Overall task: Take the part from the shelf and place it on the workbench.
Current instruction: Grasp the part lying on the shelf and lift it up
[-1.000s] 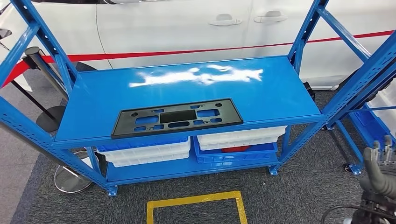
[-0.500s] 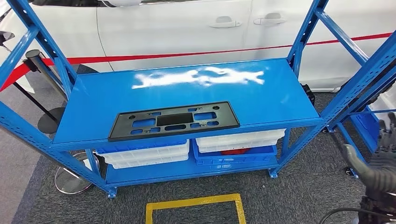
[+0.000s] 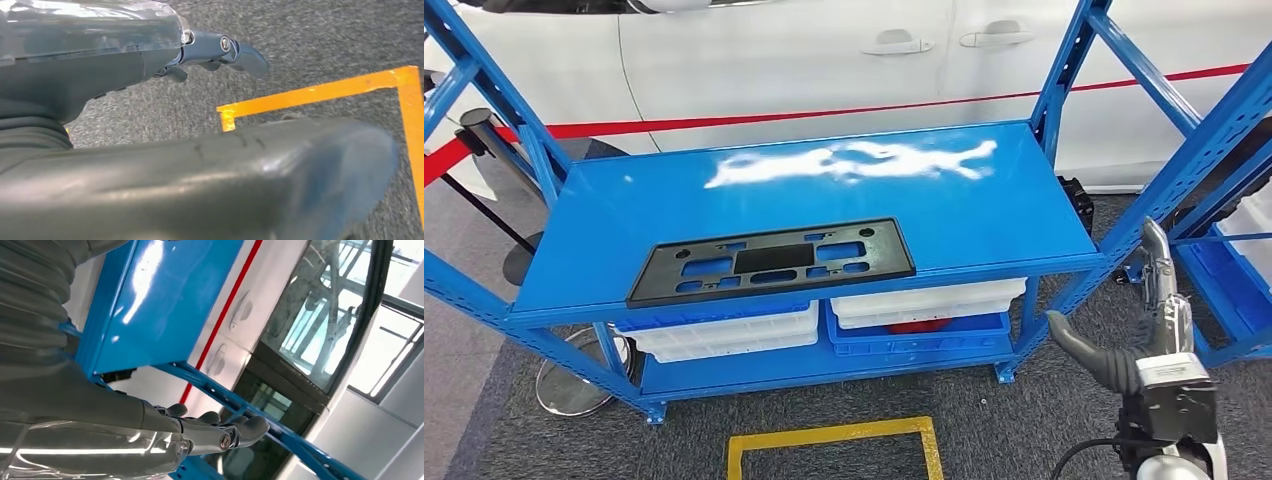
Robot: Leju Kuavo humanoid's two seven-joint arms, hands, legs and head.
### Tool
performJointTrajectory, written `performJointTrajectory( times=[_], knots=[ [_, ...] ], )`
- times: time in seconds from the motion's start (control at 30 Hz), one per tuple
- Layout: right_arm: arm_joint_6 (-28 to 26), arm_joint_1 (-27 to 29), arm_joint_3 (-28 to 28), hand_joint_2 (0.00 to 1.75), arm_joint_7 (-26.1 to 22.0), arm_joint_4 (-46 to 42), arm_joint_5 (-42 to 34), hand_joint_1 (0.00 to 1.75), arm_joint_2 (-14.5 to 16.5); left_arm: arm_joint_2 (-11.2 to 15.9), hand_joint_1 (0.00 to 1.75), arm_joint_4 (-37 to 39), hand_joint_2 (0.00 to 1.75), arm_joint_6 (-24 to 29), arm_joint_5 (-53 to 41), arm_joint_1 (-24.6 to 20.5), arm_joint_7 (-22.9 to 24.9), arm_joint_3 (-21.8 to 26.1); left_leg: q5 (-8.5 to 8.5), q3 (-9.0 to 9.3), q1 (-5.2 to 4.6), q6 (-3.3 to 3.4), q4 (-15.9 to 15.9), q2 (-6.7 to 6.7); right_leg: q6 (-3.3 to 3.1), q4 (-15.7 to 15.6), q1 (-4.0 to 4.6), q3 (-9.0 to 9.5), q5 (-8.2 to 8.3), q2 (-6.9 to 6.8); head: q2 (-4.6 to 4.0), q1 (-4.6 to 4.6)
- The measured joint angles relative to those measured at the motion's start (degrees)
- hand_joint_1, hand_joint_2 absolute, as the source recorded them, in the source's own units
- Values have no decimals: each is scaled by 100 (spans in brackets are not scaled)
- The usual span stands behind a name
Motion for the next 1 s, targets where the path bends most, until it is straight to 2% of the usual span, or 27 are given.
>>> performJointTrajectory(
  times=[0.03, 0.07, 0.17, 0.2, 0.23, 0.3, 0.33, 0.37, 0.4, 0.43, 0.47, 0.5, 0.53, 0.6, 0.7, 0.77, 0.83, 0.87, 0.9, 0.93, 1.0],
  knots=[
    [-80, -29, 101, 175, 28, 28, 198, 0, 2, 2, 0, 3, 0, -1, -10, -7, 3, -15, 82, 101, -35, 45, -252, 0, 19, -2, -1, -4, -5, 4, 0, 0],
    [-151, -57, 204, 175, 59, 61, 385, 0, 3, 3, 0, 5, 0, -2, -21, -13, 6, -29, 93, 142, -60, 67, -369, 0, 47, -8, -10, -15, -5, 6, 0, 1],
    [-347, -166, 514, 175, 168, 163, 907, 0, 5, -12, 0, 7, 0, -11, -53, -30, 21, -66, 120, 206, -56, 60, -506, -6, 152, -31, -17, -3, -20, 1, 0, 1],
    [-416, -214, 622, 175, 204, 205, 1076, 0, 5, -19, 0, 7, 0, -15, -57, -30, 26, -74, 143, 248, -37, 70, -574, -3, 173, 58, -15, -30, -89, 0, 0, 1],
    [-486, -261, 734, 175, 243, 255, 1240, 0, 6, -27, 0, 8, 0, -19, -62, -31, 30, -81, 166, 286, -18, 80, -633, 0, 188, 258, -13, -117, -210, 0, 0, 1],
    [-613, -329, 969, 175, 322, 388, 1562, 0, 9, -33, 0, 9, 0, -26, -68, -35, 35, -98, 172, 311, -19, 106, -670, 6, 207, 964, -28, -481, -547, 3, 0, 1],
    [-671, -351, 1087, 175, 359, 462, 1715, 0, 14, -36, 0, 9, 0, -29, -70, -38, 38, -110, 165, 311, -26, 113, -667, 3, 220, 1301, -30, -675, -653, 3, 0, 1],
    [-729, -375, 1208, 175, 393, 541, 1868, 0, 21, -40, 0, 9, 0, -31, -72, -39, 40, -124, 156, 316, -34, 116, -662, 0, 230, 1489, -31, -804, -659, 2, 0, 1],
    [-784, -408, 1324, 175, 425, 616, 2013, 0, 32, -46, 0, 9, 0, -30, -73, -38, 44, -139, 145, 325, -38, 114, -654, -3, 233, 1455, -31, -824, -542, 1, 0, 1],
    [-848, -448, 1452, 175, 455, 696, 2170, 0, 46, -52, 0, 9, 0, -26, -73, -37, 48, -153, 131, 338, -41, 105, -641, -6, 229, 1196, -31, -729, -327, -1, 0, 1],
    [-910, -494, 1577, 175, 482, 775, 2319, 0, 61, -59, 0, 9, 0, -20, -74, -37, 51, -163, 112, 350, -41, 91, -619, -9, 214, 793, -31, -556, -80, -3, 0, 1],
    [-970, -542, 1704, 175, 506, 860, 2465, 0, 79, -66, 0, 9, 0, -11, -76, -38, 54, -172, 88, 351, -50, 69, -590, -11, 191, 412, -20, -388, 92, -4, 0, 1],
    [-1034, -587, 1835, 175, 528, 956, 2611, 0, 106, -72, 0, 9, 0, -1, -78, -41, 56, -178, 68, 343, -59, 44, -561, -13, 162, 133, -8, -268, 199, -3, 0, 1],
    [-1161, -663, 2075, 175, 556, 1172, 2878, 0, 178, -81, 0, 9, 0, 18, -81, -46, 63, -194, 49, 320, -66, -9, -531, -13, 104, -33, 23, -213, 215, 3, 0, 1],
    [-1367, -770, 2421, 175, 569, 1544, 3249, 0, 326, -92, 0, 9, 0, 39, -81, -48, 83, -215, -15, 291, -49, -106, -455, -9, 15, -90, -1, -203, 258, -2, 0, 1],
    [-1497, -851, 2647, 175, 575, 1803, 3476, 0, 431, -96, 0, 9, 0, 46, -81, -49, 92, -222, -292, 89, -20, -187, -3, -3, -34, -122, -27, -187, 275, -20, 0, 1],
    [-1622, -911, 2881, 175, 581, 2086, 3712, 0, 540, -99, 0, 10, 0, 51, -81, -43, 102, -237, -634, -269, 25, -258, 754, 1, -53, -122, -30, -190, 273, -32, 0, 0],
    [-1677, -935, 2994, 175, 585, 2231, 3833, 0, 596, -100, 0, 10, 0, 54, -81, -39, 106, -248, -698, -397, 48, -283, 1013, 1, -52, -120, -33, -190, 272, -36, 0, 0],
    [-1732, -959, 3097, 175, 590, 2370, 3954, 0, 651, -101, 0, 11, 0, 58, -81, -35, 109, -258, -651, -431, 68, -304, 1066, 1, -47, -117, -38, -188, 269, -37, 0, 0],
    [-1789, -990, 3199, 175, 597, 2513, 4085, 0, 710, -102, 0, 11, 0, 66, -81, -33, 113, -270, -492, -342, 87, -319, 869, 2, -37, -113, -47, -182, 263, -34, 0, 0],
    [-1900, -1067, 3382, 175, 619, 2770, 4345, 0, 829, -106, 0, 11, 0, 83, -83, -38, 119, -294, -111, 48, 112, -337, 67, 1, 6, -97, -63, -165, 241, -25, 0, 1]
  ],
)
